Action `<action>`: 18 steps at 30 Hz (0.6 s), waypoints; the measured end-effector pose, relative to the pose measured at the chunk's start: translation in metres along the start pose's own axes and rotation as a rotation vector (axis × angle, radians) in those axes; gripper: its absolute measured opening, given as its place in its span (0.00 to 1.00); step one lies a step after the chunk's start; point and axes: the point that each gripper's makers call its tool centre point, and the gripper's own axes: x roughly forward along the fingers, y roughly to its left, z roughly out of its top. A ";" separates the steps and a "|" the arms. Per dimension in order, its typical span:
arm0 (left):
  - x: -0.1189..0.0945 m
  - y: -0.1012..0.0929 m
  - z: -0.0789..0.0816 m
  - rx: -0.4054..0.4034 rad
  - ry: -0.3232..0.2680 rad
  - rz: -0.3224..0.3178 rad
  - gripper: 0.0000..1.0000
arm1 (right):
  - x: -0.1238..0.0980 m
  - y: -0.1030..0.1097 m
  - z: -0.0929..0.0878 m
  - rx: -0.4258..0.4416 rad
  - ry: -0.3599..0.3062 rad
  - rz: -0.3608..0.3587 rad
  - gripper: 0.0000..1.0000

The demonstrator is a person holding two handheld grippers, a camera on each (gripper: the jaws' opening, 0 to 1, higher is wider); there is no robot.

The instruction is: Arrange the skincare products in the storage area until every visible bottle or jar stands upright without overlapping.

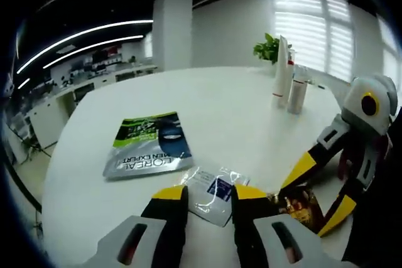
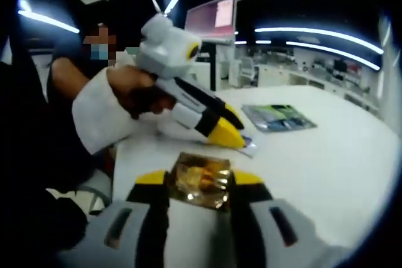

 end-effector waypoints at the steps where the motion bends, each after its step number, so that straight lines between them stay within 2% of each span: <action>1: 0.000 0.000 0.000 -0.003 0.000 0.000 0.28 | 0.002 0.002 0.001 -0.003 -0.001 0.006 0.38; 8: 0.000 0.000 0.001 0.005 -0.006 -0.006 0.28 | 0.015 0.012 0.009 -0.020 -0.010 0.036 0.38; 13: -0.003 0.000 0.001 0.004 -0.016 -0.014 0.28 | 0.016 0.012 0.011 -0.021 -0.017 0.038 0.36; 16: -0.007 0.005 0.005 -0.019 -0.046 -0.011 0.28 | 0.009 0.003 0.025 -0.005 -0.100 0.007 0.35; 18: -0.009 0.010 0.008 -0.043 -0.066 -0.004 0.28 | 0.002 -0.001 0.029 0.001 -0.113 0.005 0.37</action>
